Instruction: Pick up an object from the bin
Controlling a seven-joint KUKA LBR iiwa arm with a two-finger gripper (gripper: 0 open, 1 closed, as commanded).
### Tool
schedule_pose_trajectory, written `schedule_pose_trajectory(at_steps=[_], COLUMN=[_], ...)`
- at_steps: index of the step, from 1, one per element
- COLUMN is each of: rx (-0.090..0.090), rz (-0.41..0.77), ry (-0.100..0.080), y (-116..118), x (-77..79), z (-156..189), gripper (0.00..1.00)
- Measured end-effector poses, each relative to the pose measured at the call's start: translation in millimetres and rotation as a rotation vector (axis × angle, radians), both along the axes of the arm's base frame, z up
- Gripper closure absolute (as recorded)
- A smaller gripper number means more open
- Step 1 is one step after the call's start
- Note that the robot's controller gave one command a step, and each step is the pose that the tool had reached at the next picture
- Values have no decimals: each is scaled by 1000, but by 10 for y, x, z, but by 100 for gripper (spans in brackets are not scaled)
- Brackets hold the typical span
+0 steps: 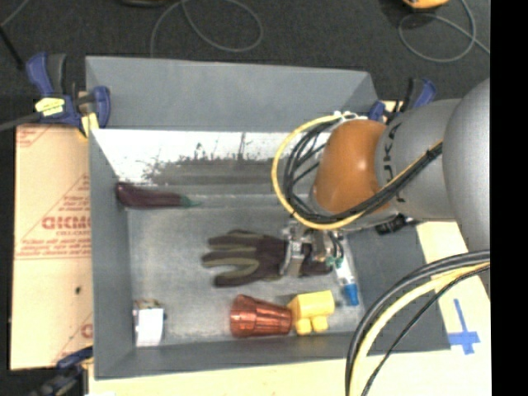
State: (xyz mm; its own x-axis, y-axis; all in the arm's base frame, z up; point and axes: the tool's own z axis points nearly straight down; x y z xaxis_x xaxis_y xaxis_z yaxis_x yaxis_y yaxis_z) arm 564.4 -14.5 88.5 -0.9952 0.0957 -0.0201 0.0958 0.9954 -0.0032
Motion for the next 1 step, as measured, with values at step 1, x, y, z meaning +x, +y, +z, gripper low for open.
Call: schedule_pose_trajectory(at_steps=[1], rx=[0], rz=[1], ry=[3], y=[-3], x=[-7], z=[82], gripper=[100])
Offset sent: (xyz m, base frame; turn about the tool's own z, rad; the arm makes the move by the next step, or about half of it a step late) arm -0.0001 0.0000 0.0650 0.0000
